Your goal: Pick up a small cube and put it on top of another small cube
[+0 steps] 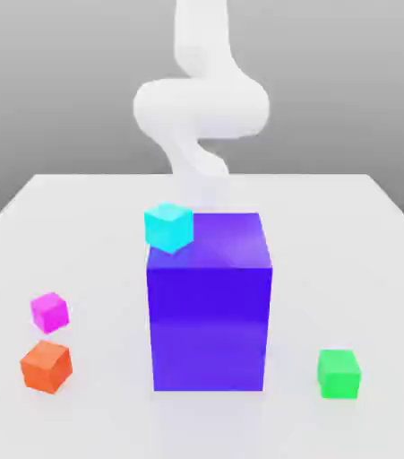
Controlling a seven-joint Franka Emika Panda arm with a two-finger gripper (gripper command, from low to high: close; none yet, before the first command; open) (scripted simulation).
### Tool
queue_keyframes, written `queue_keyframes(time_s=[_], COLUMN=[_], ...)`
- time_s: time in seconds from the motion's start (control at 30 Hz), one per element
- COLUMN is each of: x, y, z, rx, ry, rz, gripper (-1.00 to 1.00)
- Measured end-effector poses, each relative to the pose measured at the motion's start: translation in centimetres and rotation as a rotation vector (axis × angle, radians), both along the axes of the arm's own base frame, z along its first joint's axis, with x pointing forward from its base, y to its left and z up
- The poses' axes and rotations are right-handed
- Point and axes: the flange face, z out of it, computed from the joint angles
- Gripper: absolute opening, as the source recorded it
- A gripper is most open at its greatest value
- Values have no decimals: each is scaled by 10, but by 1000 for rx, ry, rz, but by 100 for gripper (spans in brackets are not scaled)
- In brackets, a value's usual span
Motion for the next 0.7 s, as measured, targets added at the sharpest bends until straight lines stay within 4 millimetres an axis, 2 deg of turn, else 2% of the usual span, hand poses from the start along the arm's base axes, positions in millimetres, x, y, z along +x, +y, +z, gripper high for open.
queue_keyframes(time_s=[0.07, 0.13, 0.2, 0.3, 0.37, 0.43, 0.5, 0.57, 0.6, 0.67, 0.7], x=[19, 29, 31, 19, 1, -24, -59, -104, -131, -154, -159], y=[-36, -71, -103, -147, -173, -196, -216, -229, -237, -240, -242], z=[-49, -99, -149, -224, -274, -325, -376, -425, -445, -467, -473], rx=[31, 61, 90, 133, 161, 190, 221, 251, 271, 283, 284], ry=[70, 137, 203, 302, 370, 441, 518, 599, 634, 669, 673], rz=[-61, -123, -185, -284, -353, -427, -509, -597, -656, -699, -709], gripper=[0, 0, 0, 0, 0, 0, 0, 0, 0, 0, 0])
